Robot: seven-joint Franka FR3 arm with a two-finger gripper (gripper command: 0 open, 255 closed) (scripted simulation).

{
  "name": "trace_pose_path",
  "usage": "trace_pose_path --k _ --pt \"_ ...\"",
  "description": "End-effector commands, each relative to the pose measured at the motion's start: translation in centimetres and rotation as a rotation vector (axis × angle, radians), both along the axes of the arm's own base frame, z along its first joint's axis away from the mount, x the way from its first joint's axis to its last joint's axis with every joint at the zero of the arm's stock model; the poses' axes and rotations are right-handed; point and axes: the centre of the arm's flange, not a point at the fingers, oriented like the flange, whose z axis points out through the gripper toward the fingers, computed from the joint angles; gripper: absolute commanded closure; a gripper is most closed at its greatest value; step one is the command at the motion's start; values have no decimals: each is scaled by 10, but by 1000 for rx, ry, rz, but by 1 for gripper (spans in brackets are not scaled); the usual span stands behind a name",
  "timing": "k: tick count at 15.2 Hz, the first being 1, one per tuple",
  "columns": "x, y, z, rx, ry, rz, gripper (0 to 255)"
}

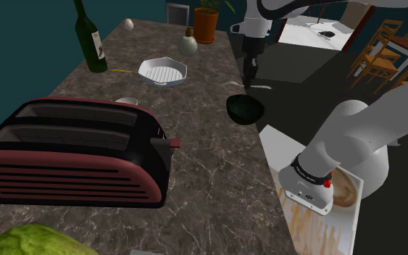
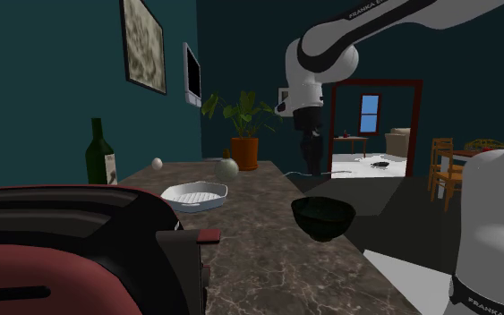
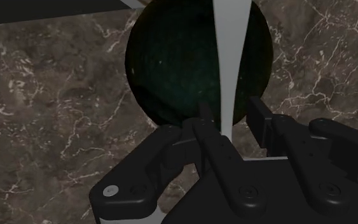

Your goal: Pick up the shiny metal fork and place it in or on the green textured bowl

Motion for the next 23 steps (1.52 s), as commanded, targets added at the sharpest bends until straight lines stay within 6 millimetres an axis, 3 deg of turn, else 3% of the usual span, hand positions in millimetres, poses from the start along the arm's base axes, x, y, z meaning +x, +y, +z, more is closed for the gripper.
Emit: trace_pose_path --k 1,12,19,20,23 --pt "-23 -20 -2 1 0 1 255" --pt "-23 -20 -59 1 0 1 255" --pt "-23 -20 -59 1 0 1 255" --pt "-23 -20 -59 1 0 1 0" --pt "-23 -20 -59 1 0 1 0"
